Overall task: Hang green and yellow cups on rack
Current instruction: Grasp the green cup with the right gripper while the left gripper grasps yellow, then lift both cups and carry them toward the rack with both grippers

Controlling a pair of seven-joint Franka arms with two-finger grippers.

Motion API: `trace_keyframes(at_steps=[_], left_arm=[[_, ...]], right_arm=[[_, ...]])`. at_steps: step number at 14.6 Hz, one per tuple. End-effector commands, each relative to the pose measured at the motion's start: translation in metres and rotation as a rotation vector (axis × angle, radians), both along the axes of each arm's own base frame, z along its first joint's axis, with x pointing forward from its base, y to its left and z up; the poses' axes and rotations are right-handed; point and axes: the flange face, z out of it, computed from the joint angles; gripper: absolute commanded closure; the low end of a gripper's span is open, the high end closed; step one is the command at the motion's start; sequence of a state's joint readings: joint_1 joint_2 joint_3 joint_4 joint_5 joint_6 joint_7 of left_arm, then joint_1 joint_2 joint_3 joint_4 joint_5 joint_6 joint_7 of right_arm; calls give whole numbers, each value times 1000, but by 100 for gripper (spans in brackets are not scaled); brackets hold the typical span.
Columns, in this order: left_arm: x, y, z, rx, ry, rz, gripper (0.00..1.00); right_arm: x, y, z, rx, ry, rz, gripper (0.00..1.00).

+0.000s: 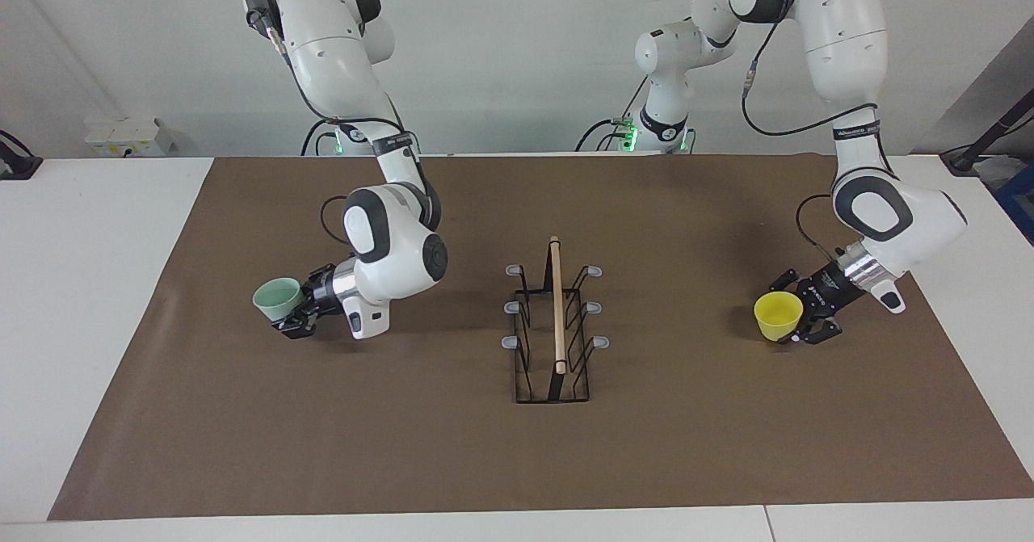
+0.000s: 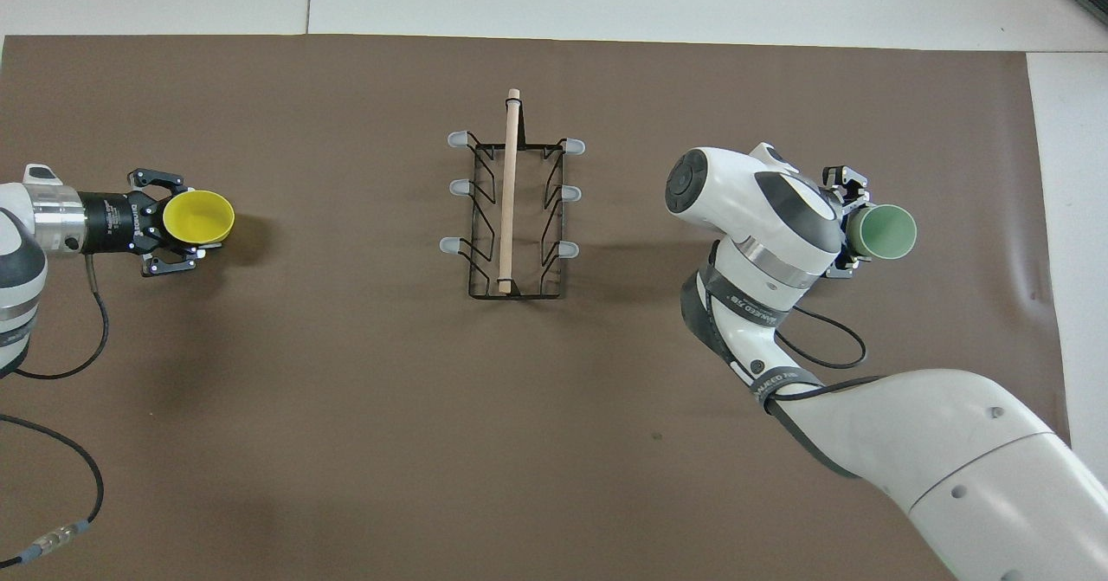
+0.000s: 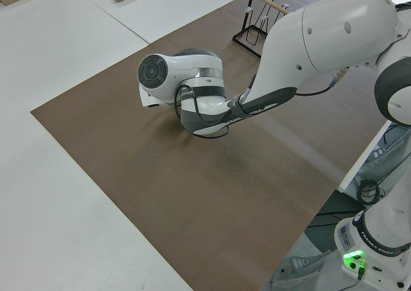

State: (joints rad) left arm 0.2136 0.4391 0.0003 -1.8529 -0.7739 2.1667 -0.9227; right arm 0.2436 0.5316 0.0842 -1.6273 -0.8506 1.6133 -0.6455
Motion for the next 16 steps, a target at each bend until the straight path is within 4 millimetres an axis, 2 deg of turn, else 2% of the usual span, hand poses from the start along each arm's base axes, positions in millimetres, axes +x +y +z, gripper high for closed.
trace_keyframes(at_steps=[1,3,5,8,9,12,14,16], left_arm=[[5,-26,27,28,-63,-32,100],[7,-30,48,42,-79,-27,100],[6,-47,76,138,-62,-63,100],[2,-98,120,274,-81,-172,100],[-2,-121,134,312,-105,-235,100],[-21,-168,174,427,-145,-402,100],[-35,-208,192,540,-168,-541,100],[-48,-243,205,606,-189,-626,100]], right_arm=[[10,11,30,173,-48,-74,100],[13,14,75,353,-138,-103,100],[14,11,109,542,-201,-179,100],[11,4,147,737,-256,-281,100],[11,6,159,825,-287,-307,100],[9,0,193,1070,-316,-363,100],[3,-2,214,1224,-319,-367,100],[-6,0,225,1347,-354,-368,100]])
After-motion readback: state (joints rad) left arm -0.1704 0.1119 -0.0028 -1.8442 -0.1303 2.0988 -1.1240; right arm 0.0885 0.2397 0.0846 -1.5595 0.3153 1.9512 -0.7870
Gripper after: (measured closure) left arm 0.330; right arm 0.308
